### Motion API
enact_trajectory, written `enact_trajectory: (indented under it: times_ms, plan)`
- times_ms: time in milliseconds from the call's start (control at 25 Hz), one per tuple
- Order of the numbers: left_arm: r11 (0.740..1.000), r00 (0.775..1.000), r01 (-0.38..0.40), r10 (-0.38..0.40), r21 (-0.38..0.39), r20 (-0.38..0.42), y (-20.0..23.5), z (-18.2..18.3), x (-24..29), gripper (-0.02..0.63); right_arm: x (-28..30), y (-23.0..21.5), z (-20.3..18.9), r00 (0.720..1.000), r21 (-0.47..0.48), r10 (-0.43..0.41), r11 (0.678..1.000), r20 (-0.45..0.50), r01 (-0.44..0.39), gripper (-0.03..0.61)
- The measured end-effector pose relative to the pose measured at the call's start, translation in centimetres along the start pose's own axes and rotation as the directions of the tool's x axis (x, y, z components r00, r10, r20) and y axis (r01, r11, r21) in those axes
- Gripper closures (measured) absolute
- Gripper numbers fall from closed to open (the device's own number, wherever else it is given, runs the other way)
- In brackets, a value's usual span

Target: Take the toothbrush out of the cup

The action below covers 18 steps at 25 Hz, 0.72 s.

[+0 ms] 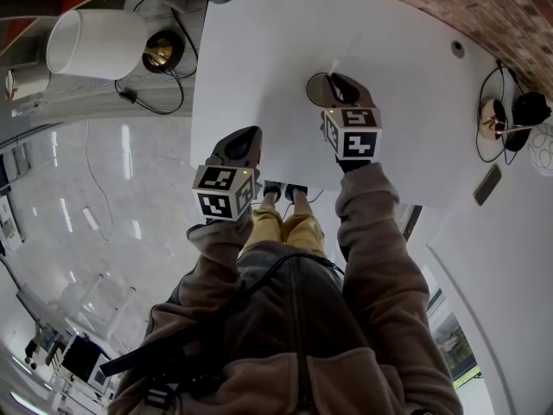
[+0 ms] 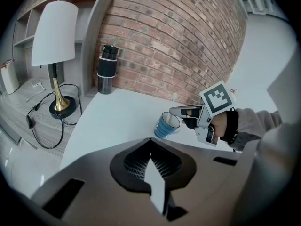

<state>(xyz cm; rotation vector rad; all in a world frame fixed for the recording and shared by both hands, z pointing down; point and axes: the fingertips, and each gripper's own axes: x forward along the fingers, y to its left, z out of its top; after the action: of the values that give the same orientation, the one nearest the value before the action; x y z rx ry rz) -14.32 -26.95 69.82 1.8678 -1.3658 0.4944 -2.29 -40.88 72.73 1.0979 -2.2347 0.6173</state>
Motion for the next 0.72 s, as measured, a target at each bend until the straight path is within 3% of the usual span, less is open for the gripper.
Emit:
enact_trajectory:
  times_ms: [360, 720]
  plan:
    - [1.000, 0.999, 0.012, -0.012, 0.019, 0.038, -1.3, 1.4, -0.8, 0.609, -3.9, 0.9, 2.9, 0.996, -0.027, 0.000, 1.000, 0.092, 0.002, 0.531]
    - [0.995, 0.986, 0.034, -0.049, 0.095, 0.157, -5.0, 7.6, -3.9, 0.611, -13.0, 1.9, 9.6, 0.964, -0.035, -0.031, 0.999, 0.264, 0.042, 0.532]
